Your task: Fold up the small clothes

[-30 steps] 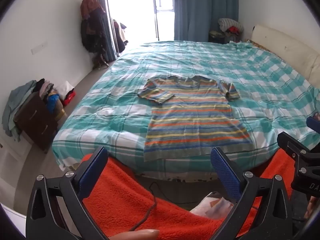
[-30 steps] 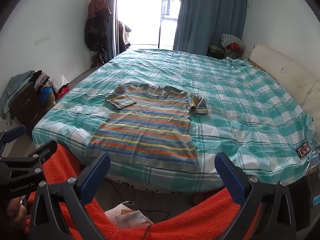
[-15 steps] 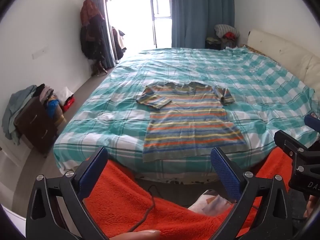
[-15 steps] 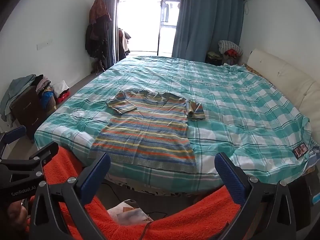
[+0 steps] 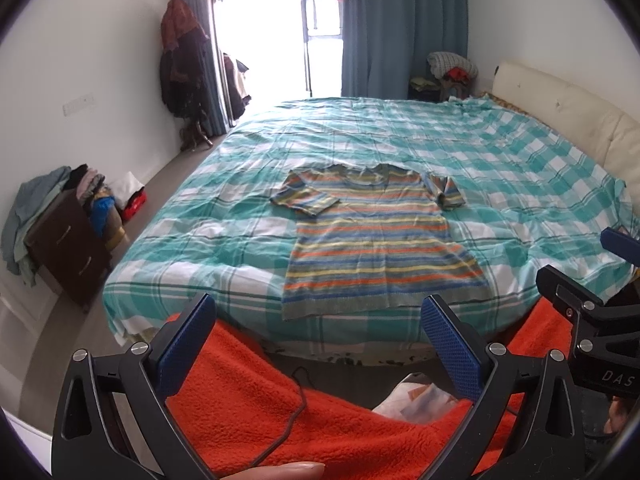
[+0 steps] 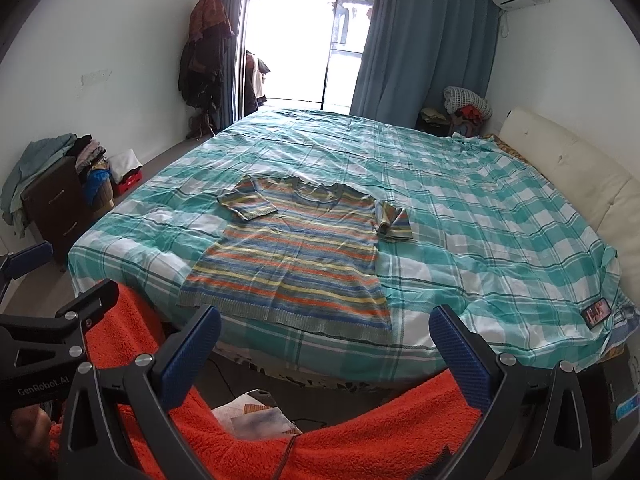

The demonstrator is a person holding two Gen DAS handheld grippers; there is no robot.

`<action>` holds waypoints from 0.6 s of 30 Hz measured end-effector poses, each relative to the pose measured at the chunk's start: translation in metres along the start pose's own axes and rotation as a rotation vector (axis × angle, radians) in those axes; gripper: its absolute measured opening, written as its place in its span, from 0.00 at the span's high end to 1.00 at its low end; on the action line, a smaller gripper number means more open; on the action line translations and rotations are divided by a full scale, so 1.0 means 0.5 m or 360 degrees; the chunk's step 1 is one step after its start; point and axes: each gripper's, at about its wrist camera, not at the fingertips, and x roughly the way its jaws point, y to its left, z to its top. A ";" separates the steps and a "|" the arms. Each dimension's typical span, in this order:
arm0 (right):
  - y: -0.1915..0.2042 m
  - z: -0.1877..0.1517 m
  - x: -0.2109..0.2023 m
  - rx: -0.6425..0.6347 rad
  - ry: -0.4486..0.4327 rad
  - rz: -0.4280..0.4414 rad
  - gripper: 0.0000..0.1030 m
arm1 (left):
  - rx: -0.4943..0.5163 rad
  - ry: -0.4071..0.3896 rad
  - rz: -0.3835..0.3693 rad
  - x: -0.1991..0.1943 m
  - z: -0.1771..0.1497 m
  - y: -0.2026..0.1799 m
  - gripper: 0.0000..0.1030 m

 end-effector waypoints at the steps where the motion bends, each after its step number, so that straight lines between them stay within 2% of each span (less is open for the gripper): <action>1: -0.002 0.000 0.001 0.0006 0.0000 -0.0002 0.00 | 0.0002 -0.0003 0.0000 -0.001 0.000 -0.001 0.01; 8: -0.003 -0.006 0.013 -0.0012 0.0066 0.0023 0.00 | 0.0032 0.0001 0.0024 -0.002 -0.002 -0.010 0.01; 18: -0.004 -0.008 0.016 -0.0020 0.0074 0.0019 0.00 | 0.0043 0.0003 0.0034 0.001 0.000 -0.012 0.01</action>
